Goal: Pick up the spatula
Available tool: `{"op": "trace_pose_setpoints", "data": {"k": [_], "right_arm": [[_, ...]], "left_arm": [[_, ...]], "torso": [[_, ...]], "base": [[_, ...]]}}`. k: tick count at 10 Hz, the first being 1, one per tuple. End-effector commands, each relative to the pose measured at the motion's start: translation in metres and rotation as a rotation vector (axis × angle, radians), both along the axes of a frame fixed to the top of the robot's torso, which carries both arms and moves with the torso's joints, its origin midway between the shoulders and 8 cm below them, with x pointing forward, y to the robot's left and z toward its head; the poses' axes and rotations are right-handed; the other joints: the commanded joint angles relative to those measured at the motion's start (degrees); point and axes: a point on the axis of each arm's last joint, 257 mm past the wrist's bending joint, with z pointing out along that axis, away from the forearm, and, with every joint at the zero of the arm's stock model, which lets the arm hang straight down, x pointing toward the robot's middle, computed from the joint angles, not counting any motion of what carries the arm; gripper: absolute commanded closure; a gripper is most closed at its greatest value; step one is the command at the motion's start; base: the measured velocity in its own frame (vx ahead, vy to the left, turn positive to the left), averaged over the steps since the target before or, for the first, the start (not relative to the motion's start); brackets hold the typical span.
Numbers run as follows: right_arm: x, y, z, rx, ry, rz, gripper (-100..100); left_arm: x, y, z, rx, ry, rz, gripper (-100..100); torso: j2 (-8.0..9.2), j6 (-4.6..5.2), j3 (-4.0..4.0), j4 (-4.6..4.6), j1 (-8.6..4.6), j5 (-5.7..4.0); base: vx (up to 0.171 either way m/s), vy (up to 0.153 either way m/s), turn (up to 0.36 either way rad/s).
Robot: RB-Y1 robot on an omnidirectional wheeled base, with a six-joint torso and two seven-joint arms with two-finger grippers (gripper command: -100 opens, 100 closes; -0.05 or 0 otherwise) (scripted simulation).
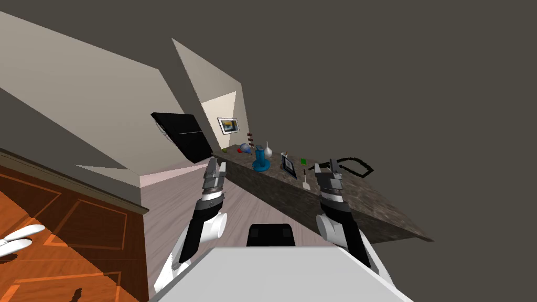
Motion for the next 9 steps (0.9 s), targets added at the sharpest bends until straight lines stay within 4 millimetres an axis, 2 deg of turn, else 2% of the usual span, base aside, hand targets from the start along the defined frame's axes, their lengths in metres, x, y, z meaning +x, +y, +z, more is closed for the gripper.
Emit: {"op": "trace_pose_setpoints", "data": {"k": [1,6,7,9], "right_arm": [[0.003,0.000,-0.003,-0.026,0.019,0.008,-100],[0.019,-0.013,-0.029,-0.128,0.150,0.012,-100],[0.019,-0.013,-0.028,-0.136,0.151,0.016,-100],[0.028,-0.024,-0.044,-0.180,0.229,0.007,-100]], "left_arm": [[0.000,0.000,0.000,0.000,0.000,0.000,0],[0.000,0.000,0.000,0.000,0.000,0.000,0],[0.000,0.000,0.000,0.000,0.000,0.000,0],[0.000,0.000,0.000,0.000,0.000,0.000,0]], "torso": [[0.00,0.00,0.00,0.00,0.00,0.00],[0.07,0.00,0.04,0.01,0.01,0.00],[0.07,0.00,0.04,0.02,0.00,0.00],[0.06,0.00,0.03,0.01,0.01,0.00]], "base": [[-0.003,0.005,0.015],[-0.015,0.011,0.036],[-0.014,0.008,0.009],[-0.018,0.011,0.049]]}}
